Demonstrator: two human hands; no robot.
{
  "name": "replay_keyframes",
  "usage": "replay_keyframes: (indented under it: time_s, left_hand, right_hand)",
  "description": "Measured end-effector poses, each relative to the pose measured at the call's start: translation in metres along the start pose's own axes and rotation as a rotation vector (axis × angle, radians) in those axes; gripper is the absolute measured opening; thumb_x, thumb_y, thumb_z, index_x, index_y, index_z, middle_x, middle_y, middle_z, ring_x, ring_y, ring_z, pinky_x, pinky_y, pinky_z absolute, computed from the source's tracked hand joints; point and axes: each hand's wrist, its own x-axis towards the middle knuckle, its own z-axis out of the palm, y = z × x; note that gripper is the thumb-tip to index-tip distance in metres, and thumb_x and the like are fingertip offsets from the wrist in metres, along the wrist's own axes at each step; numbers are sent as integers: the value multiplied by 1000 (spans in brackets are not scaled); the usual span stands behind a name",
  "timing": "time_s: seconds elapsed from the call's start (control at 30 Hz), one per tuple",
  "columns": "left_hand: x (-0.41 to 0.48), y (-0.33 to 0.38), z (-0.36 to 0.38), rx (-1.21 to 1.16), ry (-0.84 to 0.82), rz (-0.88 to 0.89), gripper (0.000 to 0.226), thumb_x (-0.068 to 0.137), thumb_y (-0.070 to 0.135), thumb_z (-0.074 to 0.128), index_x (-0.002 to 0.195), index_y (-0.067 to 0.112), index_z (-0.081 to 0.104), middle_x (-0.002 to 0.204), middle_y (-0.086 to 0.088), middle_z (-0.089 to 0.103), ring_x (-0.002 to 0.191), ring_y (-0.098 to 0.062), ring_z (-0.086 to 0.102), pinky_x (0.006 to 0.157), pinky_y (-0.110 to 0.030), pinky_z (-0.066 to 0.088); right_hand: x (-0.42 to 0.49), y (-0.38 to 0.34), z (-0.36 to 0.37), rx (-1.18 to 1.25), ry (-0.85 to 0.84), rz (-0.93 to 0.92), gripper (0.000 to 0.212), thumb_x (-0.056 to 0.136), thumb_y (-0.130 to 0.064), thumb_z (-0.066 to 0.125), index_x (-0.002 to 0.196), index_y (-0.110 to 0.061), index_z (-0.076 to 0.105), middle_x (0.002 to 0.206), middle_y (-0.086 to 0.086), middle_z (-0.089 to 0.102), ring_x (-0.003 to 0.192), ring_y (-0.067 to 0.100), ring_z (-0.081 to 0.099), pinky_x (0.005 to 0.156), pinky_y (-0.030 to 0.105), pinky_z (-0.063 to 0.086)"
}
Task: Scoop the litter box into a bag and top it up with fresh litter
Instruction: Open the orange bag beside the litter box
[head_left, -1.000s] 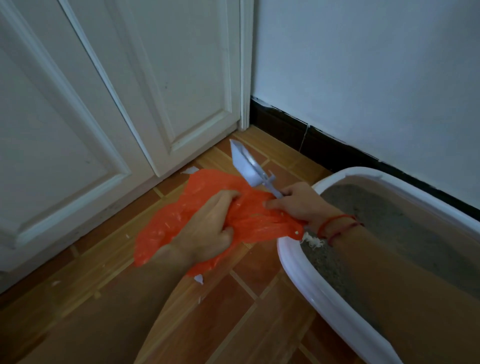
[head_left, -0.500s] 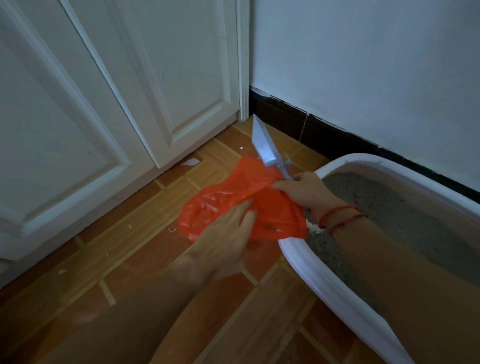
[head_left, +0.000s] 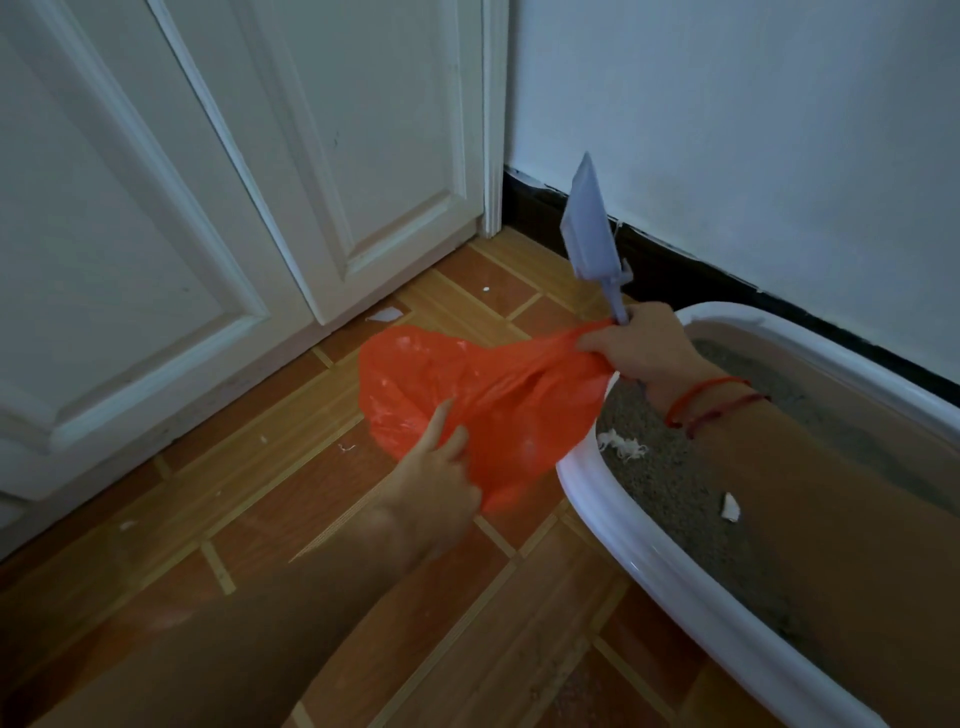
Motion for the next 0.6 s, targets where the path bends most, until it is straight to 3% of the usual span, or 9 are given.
replay_keyframes:
  time_s: [0.07, 0.13, 0.17, 0.23, 0.3, 0.37, 0.43, 0.5, 0.6]
  left_hand:
    - [-10, 7, 25, 25, -76, 4, 42, 95, 43, 47, 132, 25, 56, 133, -8, 59, 140, -37, 34, 103, -72, -22]
    - [-22, 8, 43, 37, -134, -23, 68, 95, 44, 50, 153, 29, 17, 146, -11, 49, 144, -39, 28, 103, -74, -21]
    - [-26, 6, 47, 50, -165, -30, 80, 95, 44, 50, 152, 25, -3, 151, -14, 41, 145, -40, 24, 105, -73, -17]
    - [-32, 1, 47, -17, -156, -52, 72, 94, 51, 47, 152, 21, 17, 147, -14, 46, 143, -39, 30, 105, -73, -19]
    - [-32, -6, 36, -181, -99, -103, 59, 90, 63, 39, 132, 23, 51, 125, -5, 64, 132, -31, 45, 106, -72, -20]
    - [-32, -12, 23, -367, 77, -157, 63, 89, 68, 27, 114, 23, 64, 103, 1, 70, 117, -23, 56, 112, -69, -2]
    - [-29, -13, 15, -442, 433, -204, 55, 91, 63, 32, 94, 20, 68, 87, 3, 66, 96, -21, 60, 107, -59, 28]
    - [-19, -16, 7, -496, 682, -292, 43, 90, 56, 44, 92, 17, 61, 91, 0, 58, 89, -21, 53, 93, -46, 41]
    - [5, -28, -2, -578, 677, -495, 55, 81, 50, 64, 118, 11, 49, 116, -9, 51, 104, -27, 50, 90, -43, 46]
  right_hand:
    - [6, 0, -7, 0, 100, -33, 7, 78, -5, 68, 78, -6, 61, 68, 7, 52, 60, 16, 50, 54, 27, 42]
    - [13, -1, -15, 10, 202, -70, 4, 79, -5, 64, 78, -7, 62, 69, 6, 52, 62, 16, 49, 56, 28, 43]
    - [16, -2, -19, -2, 230, -85, 7, 79, -5, 64, 75, -9, 60, 67, 5, 51, 60, 16, 48, 55, 27, 42]
    - [19, -2, -21, -22, 228, -94, 11, 80, -5, 63, 73, -11, 58, 65, 3, 50, 60, 16, 48, 53, 26, 40]
    - [20, -2, -18, -14, 195, -85, 7, 79, -5, 64, 76, -9, 59, 65, 4, 49, 61, 17, 48, 54, 28, 41]
    - [18, -3, -15, 11, 166, -76, 9, 77, -5, 68, 78, -7, 60, 66, 6, 51, 62, 20, 50, 53, 30, 44]
    - [14, -5, -11, 39, 126, -76, 15, 76, -6, 72, 75, -9, 57, 67, 7, 51, 63, 22, 51, 53, 30, 46]
    - [10, -8, -10, 58, 82, -91, 19, 74, -8, 75, 78, -9, 57, 69, 8, 51, 63, 22, 51, 53, 29, 47]
    - [-1, -15, -8, 43, 10, -117, 25, 73, -9, 79, 74, -10, 54, 68, 5, 54, 56, 15, 52, 44, 19, 46]
